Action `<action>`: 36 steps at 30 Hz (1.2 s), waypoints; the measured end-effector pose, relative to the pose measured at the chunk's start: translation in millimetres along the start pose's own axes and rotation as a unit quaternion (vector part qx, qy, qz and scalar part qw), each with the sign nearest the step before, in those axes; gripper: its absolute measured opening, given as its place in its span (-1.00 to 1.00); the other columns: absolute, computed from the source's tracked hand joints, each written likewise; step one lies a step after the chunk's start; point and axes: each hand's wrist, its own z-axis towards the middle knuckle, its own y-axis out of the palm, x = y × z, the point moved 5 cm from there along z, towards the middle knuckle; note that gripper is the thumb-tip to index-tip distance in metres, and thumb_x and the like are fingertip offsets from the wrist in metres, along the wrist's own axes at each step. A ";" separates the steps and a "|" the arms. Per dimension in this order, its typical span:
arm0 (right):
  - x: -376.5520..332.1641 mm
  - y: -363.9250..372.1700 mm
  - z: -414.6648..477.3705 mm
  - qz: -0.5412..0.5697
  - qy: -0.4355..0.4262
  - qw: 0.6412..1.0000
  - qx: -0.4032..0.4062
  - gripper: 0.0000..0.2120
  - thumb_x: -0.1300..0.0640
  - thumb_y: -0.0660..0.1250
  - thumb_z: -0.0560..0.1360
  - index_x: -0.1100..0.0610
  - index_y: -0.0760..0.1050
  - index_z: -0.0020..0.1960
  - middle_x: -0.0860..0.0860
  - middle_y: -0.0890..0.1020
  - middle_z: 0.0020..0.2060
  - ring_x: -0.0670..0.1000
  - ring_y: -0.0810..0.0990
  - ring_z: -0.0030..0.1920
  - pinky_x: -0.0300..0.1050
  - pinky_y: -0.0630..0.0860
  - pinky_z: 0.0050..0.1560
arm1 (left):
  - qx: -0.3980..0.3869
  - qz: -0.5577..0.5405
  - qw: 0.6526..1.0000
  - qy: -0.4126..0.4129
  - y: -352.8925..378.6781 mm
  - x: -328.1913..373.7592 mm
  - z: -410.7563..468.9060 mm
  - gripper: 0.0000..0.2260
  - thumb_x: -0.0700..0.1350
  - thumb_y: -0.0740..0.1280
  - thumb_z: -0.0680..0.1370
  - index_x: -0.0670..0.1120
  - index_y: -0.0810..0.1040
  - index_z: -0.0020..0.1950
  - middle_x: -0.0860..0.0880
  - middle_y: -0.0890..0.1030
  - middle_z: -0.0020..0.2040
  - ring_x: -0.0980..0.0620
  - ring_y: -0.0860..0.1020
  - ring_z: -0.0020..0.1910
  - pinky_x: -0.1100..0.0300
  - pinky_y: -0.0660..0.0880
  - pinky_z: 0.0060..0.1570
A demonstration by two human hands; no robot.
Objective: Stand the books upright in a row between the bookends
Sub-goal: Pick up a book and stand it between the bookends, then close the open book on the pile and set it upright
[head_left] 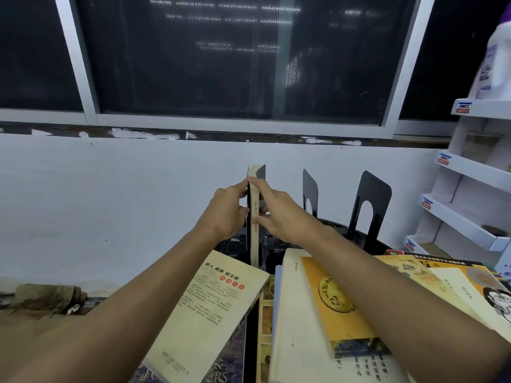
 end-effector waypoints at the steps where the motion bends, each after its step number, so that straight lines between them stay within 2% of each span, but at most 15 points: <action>1: 0.5 0.4 -0.1 0.000 0.000 1.000 0.002 -0.23 0.23 0.39 0.57 -0.11 0.01 0.56 0.09 0.59 0.23 0.06 0.63 0.10 0.12 0.56 0.21 | 0.001 -0.001 1.000 0.001 -0.3 0.5 -0.3 -0.51 -0.31 0.33 0.58 0.05 0.42 0.46 -0.09 0.58 0.35 -0.18 0.66 0.09 -0.11 0.59 0.14; 4: -1.5 1.0 -2.3 -0.006 -0.012 1.000 0.002 -0.25 0.24 0.38 0.58 -0.11 0.01 0.56 0.11 0.56 0.26 0.07 0.63 0.10 0.12 0.56 0.21 | 0.004 -0.001 1.000 0.003 -1.8 0.9 -1.4 -0.50 -0.32 0.33 0.58 0.06 0.42 0.46 -0.09 0.59 0.35 -0.16 0.67 0.06 -0.07 0.60 0.11; 9: -4.2 0.7 -3.7 -0.013 -0.015 1.000 0.002 -0.25 0.23 0.37 0.58 -0.09 0.00 0.58 0.11 0.50 0.36 0.09 0.58 0.23 0.12 0.53 0.27 | 0.006 -0.002 1.000 -0.006 -3.6 0.2 -3.7 -0.47 -0.32 0.32 0.59 0.08 0.37 0.50 -0.11 0.56 0.38 -0.12 0.68 0.04 -0.08 0.60 0.12; 14: -4.5 -2.2 -3.8 -0.042 -0.016 0.999 0.003 -0.24 0.18 0.38 0.59 -0.09 -0.02 0.58 0.10 0.51 0.35 0.05 0.57 0.11 0.04 0.54 0.19 | -0.011 -0.003 1.000 -0.001 -4.8 5.9 -7.4 -0.47 -0.33 0.31 0.59 0.06 0.34 0.51 -0.09 0.59 0.33 -0.13 0.68 -0.01 -0.03 0.64 0.01; 17: -4.4 -8.1 -11.6 -0.059 -0.023 0.998 -0.014 -0.19 0.08 0.40 0.58 -0.17 -0.08 0.58 0.06 0.43 0.44 0.10 0.52 0.31 0.13 0.53 0.25 | -0.036 -0.014 0.999 -0.004 -4.2 9.9 -13.4 -0.45 -0.24 0.36 0.59 0.07 0.30 0.53 -0.07 0.57 0.35 -0.08 0.65 0.17 0.11 0.60 0.08; 21: 0.2 -26.9 -28.7 -0.082 -0.012 0.996 -0.029 -0.19 -0.06 0.38 0.58 -0.16 -0.11 0.60 0.03 0.32 0.52 0.08 0.43 0.41 0.12 0.49 0.31 | -0.046 -0.012 0.999 0.004 -5.8 17.7 -28.0 -0.49 -0.09 0.38 0.59 0.11 0.33 0.51 0.02 0.57 0.34 0.00 0.52 0.33 0.21 0.45 0.13; 23: 3.8 -40.7 -39.3 -0.090 0.000 0.996 -0.027 -0.23 -0.09 0.36 0.58 -0.13 -0.06 0.60 0.00 0.31 0.52 0.02 0.37 0.44 0.07 0.44 0.35 | -0.036 -0.002 0.999 0.005 -9.3 22.7 -37.6 -0.53 -0.04 0.38 0.60 0.08 0.38 0.50 -0.01 0.52 0.38 0.02 0.47 0.36 0.18 0.45 0.16; 26: 8.7 -61.7 -60.6 -0.108 0.007 0.994 -0.028 -0.33 -0.11 0.33 0.59 -0.09 0.09 0.58 -0.04 0.35 0.46 -0.07 0.38 0.39 -0.03 0.42 0.35 | -0.019 0.019 1.000 0.002 -13.2 30.6 -54.3 -0.48 0.01 0.38 0.60 0.01 0.34 0.54 0.00 0.38 0.50 0.03 0.39 0.44 0.06 0.42 0.37; 29: 16.4 -78.6 -88.9 -0.127 0.025 0.990 -0.046 -0.45 -0.17 0.31 0.59 -0.10 0.24 0.50 -0.10 0.40 0.38 -0.10 0.40 0.31 -0.11 0.42 0.30 | -0.044 0.011 0.999 0.019 -8.7 43.0 -69.7 -0.50 0.05 0.37 0.59 0.07 0.37 0.52 0.07 0.38 0.49 0.07 0.38 0.45 0.03 0.39 0.43; 32: 25.8 -92.3 -120.1 -0.144 0.055 0.986 -0.063 -0.51 -0.24 0.29 0.57 -0.11 0.35 0.43 -0.16 0.45 0.31 -0.11 0.44 0.28 -0.08 0.45 0.29 | -0.081 0.007 0.996 0.039 0.2 56.9 -82.0 -0.52 0.12 0.37 0.58 0.12 0.40 0.49 0.16 0.39 0.47 0.13 0.36 0.45 0.11 0.37 0.42; 36: 33.0 -109.3 -164.3 -0.167 0.086 0.980 -0.070 -0.49 -0.31 0.28 0.54 -0.10 0.42 0.39 -0.18 0.48 0.28 -0.12 0.43 0.27 -0.15 0.42 0.27 | -0.131 0.016 0.989 0.067 15.1 78.2 -90.9 -0.46 0.20 0.37 0.54 0.14 0.38 0.50 0.24 0.39 0.41 0.22 0.40 0.33 0.27 0.37 0.30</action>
